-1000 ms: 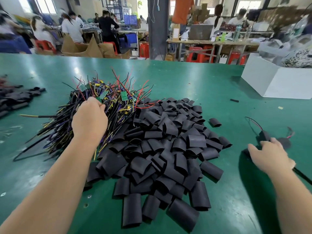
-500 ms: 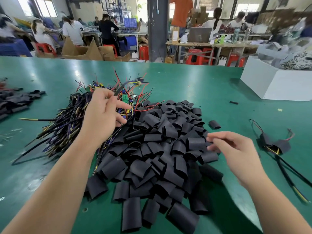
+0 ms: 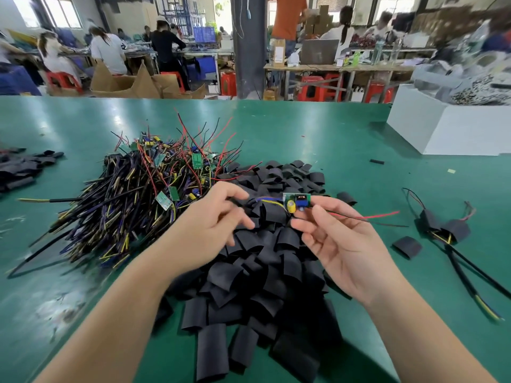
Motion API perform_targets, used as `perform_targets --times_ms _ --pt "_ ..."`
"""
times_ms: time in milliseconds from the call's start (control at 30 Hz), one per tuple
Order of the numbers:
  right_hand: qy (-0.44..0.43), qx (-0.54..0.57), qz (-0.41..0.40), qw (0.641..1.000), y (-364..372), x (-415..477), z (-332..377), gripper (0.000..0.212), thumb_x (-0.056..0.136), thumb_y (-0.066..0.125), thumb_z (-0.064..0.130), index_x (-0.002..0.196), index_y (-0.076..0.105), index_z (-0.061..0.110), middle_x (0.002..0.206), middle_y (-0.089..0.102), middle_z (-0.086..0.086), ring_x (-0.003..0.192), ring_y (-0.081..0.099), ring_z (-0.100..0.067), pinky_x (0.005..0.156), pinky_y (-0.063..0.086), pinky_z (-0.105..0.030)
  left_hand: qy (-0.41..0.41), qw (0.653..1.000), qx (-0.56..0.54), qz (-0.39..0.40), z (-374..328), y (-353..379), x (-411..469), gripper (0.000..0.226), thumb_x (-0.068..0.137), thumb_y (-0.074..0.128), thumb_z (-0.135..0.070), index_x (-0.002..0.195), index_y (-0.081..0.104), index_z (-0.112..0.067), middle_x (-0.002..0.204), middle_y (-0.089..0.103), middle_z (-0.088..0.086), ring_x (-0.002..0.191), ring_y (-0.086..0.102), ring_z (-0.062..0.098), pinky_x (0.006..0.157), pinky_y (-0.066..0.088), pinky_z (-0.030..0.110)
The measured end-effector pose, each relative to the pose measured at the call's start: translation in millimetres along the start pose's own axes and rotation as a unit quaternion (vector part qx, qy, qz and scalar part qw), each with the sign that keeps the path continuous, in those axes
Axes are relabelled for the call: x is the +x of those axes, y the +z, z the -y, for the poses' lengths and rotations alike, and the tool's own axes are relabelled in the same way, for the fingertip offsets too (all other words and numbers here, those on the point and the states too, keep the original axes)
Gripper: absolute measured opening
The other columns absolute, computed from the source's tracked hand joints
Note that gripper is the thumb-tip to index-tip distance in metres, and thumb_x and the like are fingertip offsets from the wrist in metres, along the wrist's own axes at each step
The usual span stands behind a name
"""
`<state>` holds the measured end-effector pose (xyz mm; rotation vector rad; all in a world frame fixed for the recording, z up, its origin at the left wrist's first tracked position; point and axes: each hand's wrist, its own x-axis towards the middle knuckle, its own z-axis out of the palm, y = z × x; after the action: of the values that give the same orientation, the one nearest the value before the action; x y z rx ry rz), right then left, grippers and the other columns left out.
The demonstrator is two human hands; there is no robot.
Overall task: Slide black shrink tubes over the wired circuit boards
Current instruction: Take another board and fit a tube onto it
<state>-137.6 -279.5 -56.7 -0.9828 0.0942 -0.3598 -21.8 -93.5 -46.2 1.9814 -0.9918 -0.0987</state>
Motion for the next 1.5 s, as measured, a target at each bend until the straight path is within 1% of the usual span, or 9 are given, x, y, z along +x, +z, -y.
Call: perform_targets --times_ms 133,233,367,900,967,1067,1233,1367,1500 --pt "-0.008 -0.057 -0.037 0.998 2.8 -1.4 -9.2 0.013 0.075 0.063 0.017 0.084 0.068 0.008 0.079 0.074 -0.012 0.063 0.07 -0.015 0.055 0.052 -0.019 0.087 0.994 0.06 -0.023 -18.0 26.1 6.6 0.032 0.096 0.054 -0.025 0.128 0.053 -0.029 0.094 0.071 -0.013 0.072 0.058 0.0 0.071 0.044 0.016" --pt "-0.023 -0.074 -0.073 0.994 4.2 -0.3 -10.4 0.01 0.083 0.06 0.013 0.085 0.064 0.003 0.075 0.073 -0.01 0.057 0.068 -0.013 0.05 0.05 -0.018 0.142 0.979 0.14 -0.044 -21.2 38.0 13.4 0.039 0.097 0.053 -0.024 0.135 0.054 -0.015 0.107 0.07 0.003 0.099 0.062 0.018 0.087 0.047 0.037" --pt "-0.033 -0.107 -0.114 0.987 3.0 1.1 -8.2 0.014 0.088 0.062 0.011 0.076 0.065 0.005 0.069 0.071 -0.008 0.055 0.067 -0.013 0.048 0.048 -0.019 0.2 0.944 0.259 -0.041 -15.5 43.4 13.1 0.05 0.093 0.052 -0.024 0.136 0.048 -0.001 0.084 0.065 0.013 0.079 0.062 0.033 0.062 0.051 0.048" --pt "0.002 -0.081 -0.065 0.995 -0.3 8.2 -8.8 0.003 0.078 0.067 0.008 0.08 0.065 0.007 0.069 0.071 -0.006 0.058 0.067 -0.012 0.051 0.049 -0.017 0.147 0.966 0.196 -0.079 -1.0 44.1 3.3 0.027 0.091 0.048 -0.009 0.106 0.069 -0.006 0.079 0.067 0.001 0.074 0.062 0.017 0.067 0.048 0.028" --pt "-0.048 -0.345 -0.079 0.934 -11.0 10.3 -7.9 0.022 0.084 0.063 -0.009 0.087 0.067 0.013 0.074 0.071 -0.001 0.064 0.067 -0.011 0.06 0.049 -0.014 0.114 0.972 0.171 -0.111 3.0 38.9 0.3 0.029 0.094 0.043 -0.02 0.081 0.066 -0.01 0.068 0.06 -0.009 0.065 0.052 0.006 0.061 0.04 0.025" --pt "-0.124 -0.693 -0.036 0.71 -24.9 16.7 -9.3 0.048 0.081 0.054 -0.01 0.113 0.067 0.022 0.099 0.061 0.002 0.093 0.058 -0.016 0.083 0.043 -0.017 0.096 0.974 0.15 -0.137 9.3 32.7 -0.6 0.032 0.094 0.043 -0.02 0.069 0.06 -0.008 0.057 0.054 -0.007 0.059 0.049 0.008 0.053 0.036 0.021" --pt "-0.132 -0.839 0.106 0.518 -26.8 34.2 -19.3 0.058 0.086 0.056 0.012 0.135 0.048 0.042 0.121 0.041 0.005 0.111 0.038 -0.02 0.093 0.03 -0.032 0.069 0.981 0.096 -0.155 16.0 32.6 -0.7 0.035 0.095 0.042 -0.026 0.078 0.065 -0.007 0.055 0.055 -0.001 0.056 0.051 0.018 0.053 0.039 0.031" --pt "-0.144 -0.82 0.151 0.533 -23.1 50.0 -21.6 0.04 0.087 0.056 0.009 0.124 0.061 0.024 0.111 0.054 0.0 0.108 0.045 -0.021 0.096 0.035 -0.03 0.05 0.981 0.083 -0.168 20.2 32.4 -2.8 0.035 0.094 0.041 -0.028 0.079 0.065 -0.007 0.053 0.054 0.002 0.056 0.049 0.021 0.051 0.037 0.03" --pt "-0.234 -0.697 0.033 0.677 -21.9 45.1 -8.5 0.018 0.076 0.076 0.01 0.07 0.06 0.015 0.07 0.054 0.004 0.07 0.049 -0.012 0.068 0.039 -0.014 0.039 0.981 0.058 -0.183 22.0 29.3 -3.3 0.034 0.094 0.041 -0.025 0.082 0.067 -0.006 0.053 0.054 0.0 0.054 0.049 0.013 0.047 0.032 0.017"
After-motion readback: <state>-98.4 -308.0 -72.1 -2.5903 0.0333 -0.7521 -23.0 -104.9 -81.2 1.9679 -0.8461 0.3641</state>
